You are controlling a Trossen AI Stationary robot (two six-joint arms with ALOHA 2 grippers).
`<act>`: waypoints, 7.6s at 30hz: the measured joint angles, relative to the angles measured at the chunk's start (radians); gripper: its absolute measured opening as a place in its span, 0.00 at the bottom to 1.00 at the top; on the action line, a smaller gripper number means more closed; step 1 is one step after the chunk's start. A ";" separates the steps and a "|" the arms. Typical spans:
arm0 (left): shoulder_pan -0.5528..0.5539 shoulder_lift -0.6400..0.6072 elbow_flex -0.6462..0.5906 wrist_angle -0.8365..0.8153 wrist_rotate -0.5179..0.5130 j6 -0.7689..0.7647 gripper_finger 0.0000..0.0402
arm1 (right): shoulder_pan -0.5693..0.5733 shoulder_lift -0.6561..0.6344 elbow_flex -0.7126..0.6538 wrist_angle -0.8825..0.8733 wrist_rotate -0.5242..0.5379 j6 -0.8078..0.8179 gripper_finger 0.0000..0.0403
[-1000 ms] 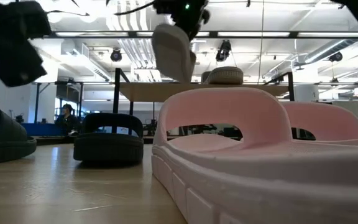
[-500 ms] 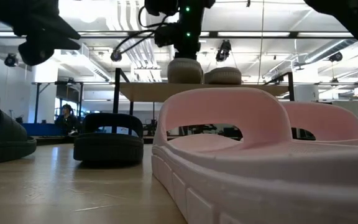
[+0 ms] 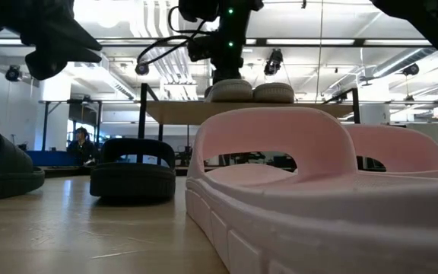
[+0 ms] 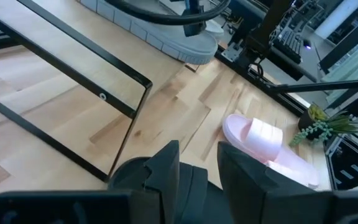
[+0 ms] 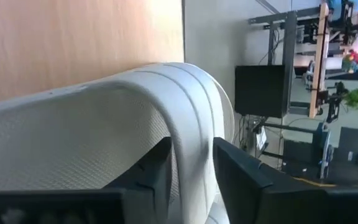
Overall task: Pick and place slides into the shelf
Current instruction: Put the gray slide on the shelf, then adjust the gray slides on the shelf, then put the right pink slide under the shelf
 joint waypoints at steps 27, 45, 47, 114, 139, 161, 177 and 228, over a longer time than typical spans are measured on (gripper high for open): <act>0.000 -0.003 0.005 0.002 0.000 0.045 0.24 | 0.006 -0.100 0.022 -0.151 -0.136 0.307 0.36; 0.000 -0.002 0.007 0.003 0.003 0.017 0.24 | -0.147 -0.226 -0.001 -0.500 -0.235 0.853 0.30; 0.000 -0.002 0.007 0.003 0.003 0.017 0.24 | -0.207 -0.254 -0.032 -0.484 -0.353 0.873 0.26; 0.000 0.000 -0.003 -0.003 0.037 -0.024 0.24 | 0.132 -0.127 -0.091 -0.198 -0.767 1.095 0.08; -0.001 0.000 -0.016 -0.005 0.052 -0.002 0.24 | 0.148 -0.155 -0.027 -0.375 -0.634 1.156 0.08; -0.001 -0.001 -0.019 -0.006 0.058 0.029 0.24 | 0.090 -0.224 -0.268 -0.463 -0.587 1.306 0.08; -0.001 -0.002 -0.019 -0.003 0.058 0.046 0.24 | 0.171 -0.272 -0.197 -0.452 -0.720 1.290 0.08; 0.000 0.015 -0.019 -0.002 0.214 0.175 0.24 | 0.706 0.103 -0.323 -0.450 -0.397 1.371 0.37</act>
